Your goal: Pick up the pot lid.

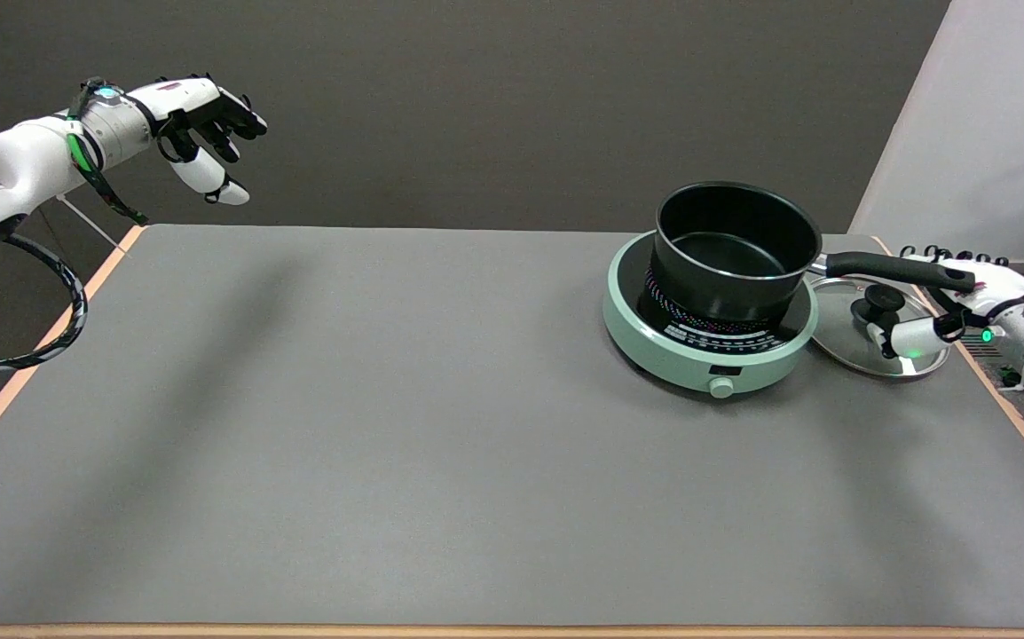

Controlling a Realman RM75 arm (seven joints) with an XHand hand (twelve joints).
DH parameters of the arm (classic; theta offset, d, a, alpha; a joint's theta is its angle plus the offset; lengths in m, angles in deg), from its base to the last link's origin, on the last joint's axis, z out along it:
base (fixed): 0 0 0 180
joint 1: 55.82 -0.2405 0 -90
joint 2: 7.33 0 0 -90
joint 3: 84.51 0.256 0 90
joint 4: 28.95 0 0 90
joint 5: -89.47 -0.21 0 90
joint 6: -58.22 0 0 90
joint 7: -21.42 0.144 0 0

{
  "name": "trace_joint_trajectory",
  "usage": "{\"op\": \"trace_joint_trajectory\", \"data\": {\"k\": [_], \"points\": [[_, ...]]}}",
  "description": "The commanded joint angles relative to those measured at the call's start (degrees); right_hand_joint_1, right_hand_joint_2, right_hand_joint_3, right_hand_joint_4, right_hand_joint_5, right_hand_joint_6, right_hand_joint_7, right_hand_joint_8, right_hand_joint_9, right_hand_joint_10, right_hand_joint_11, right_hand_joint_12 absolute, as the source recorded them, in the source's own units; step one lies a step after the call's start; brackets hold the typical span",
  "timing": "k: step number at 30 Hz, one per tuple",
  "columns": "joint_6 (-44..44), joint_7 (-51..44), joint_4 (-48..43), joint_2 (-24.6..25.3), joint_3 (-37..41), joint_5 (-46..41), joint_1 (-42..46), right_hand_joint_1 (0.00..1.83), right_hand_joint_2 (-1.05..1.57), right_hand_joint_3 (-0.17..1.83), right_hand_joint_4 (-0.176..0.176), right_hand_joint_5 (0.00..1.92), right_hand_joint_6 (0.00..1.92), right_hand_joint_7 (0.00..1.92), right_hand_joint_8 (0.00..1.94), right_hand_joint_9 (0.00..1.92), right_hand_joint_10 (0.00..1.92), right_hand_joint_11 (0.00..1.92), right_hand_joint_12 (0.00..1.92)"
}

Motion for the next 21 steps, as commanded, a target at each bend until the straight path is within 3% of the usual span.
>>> {"op": "trace_joint_trajectory", "data": {"k": [1, 17, 19, 21], "points": [[-0.9, -0.2, 0.7, 0.8, -0.2, 0.0, -1.1, 0.72, 0.52, 1.00, 0.090, 0.35, 0.16, 0.33, 0.15, 0.37, 0.21, 0.28, 0.55], [-1.8, -0.2, 2.9, 2.1, -0.3, 0.0, -2.8, 0.72, 0.53, 1.01, 0.089, 0.35, 0.16, 0.33, 0.15, 0.38, 0.21, 0.28, 0.55], [-0.6, 1.1, -2.0, 0.6, -4.6, -0.6, -2.3, 0.72, 0.53, 1.01, 0.089, 0.35, 0.16, 0.33, 0.15, 0.38, 0.21, 0.28, 0.55], [-2.1, -0.2, 2.8, 2.4, -0.3, 0.0, -3.2, 0.72, 0.53, 1.01, 0.089, 0.35, 0.16, 0.33, 0.15, 0.38, 0.21, 0.28, 0.55]]}}
